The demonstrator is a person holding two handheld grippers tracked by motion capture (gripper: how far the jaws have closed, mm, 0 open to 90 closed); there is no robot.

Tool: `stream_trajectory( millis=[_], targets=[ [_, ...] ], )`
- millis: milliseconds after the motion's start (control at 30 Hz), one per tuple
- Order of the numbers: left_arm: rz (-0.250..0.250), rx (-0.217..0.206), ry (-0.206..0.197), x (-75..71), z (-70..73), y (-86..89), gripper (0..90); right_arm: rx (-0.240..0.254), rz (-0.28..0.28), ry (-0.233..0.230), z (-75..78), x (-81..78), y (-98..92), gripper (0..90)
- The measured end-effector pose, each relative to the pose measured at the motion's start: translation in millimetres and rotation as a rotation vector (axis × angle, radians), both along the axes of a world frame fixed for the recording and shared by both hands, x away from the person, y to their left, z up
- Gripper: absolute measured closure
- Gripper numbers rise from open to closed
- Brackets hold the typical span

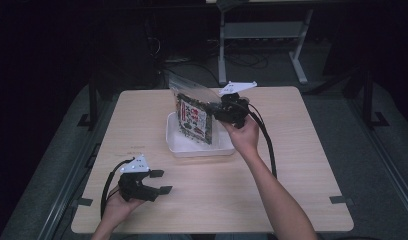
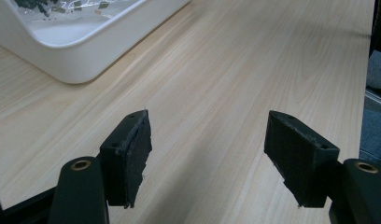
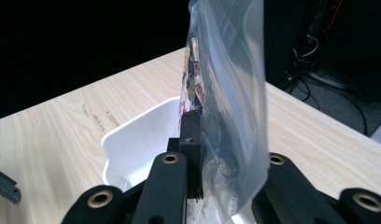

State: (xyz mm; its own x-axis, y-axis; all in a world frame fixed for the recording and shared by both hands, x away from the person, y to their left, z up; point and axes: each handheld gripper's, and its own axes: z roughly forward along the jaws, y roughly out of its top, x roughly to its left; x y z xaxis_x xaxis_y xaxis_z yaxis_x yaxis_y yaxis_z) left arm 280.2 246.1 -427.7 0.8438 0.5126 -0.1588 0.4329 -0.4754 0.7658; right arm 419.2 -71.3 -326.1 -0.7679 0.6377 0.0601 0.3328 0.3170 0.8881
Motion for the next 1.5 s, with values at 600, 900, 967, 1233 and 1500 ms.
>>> stream_trajectory(
  millis=[600,900,967,1233,1500],
  targets=[
    [0.001,0.002,0.004,0.7,-0.6,0.3,30.7,0.040,0.005,0.076,0.6,8.8,-10.8,47.7],
    [-0.002,0.001,0.005,0.7,-0.4,0.2,30.7,0.072,-0.010,0.093,2.5,8.9,-18.6,46.9],
    [-0.001,0.000,0.004,0.9,-0.5,0.2,30.7,0.080,-0.036,0.114,0.2,12.6,-22.4,51.4],
    [0.002,0.000,0.008,1.7,-0.7,1.4,30.7,0.071,-0.059,0.164,-7.3,19.0,-22.2,52.0],
    [0.000,0.001,0.004,1.6,0.1,1.2,30.5,0.068,-0.041,0.172,-5.8,17.0,-23.9,43.7]
  ],
)
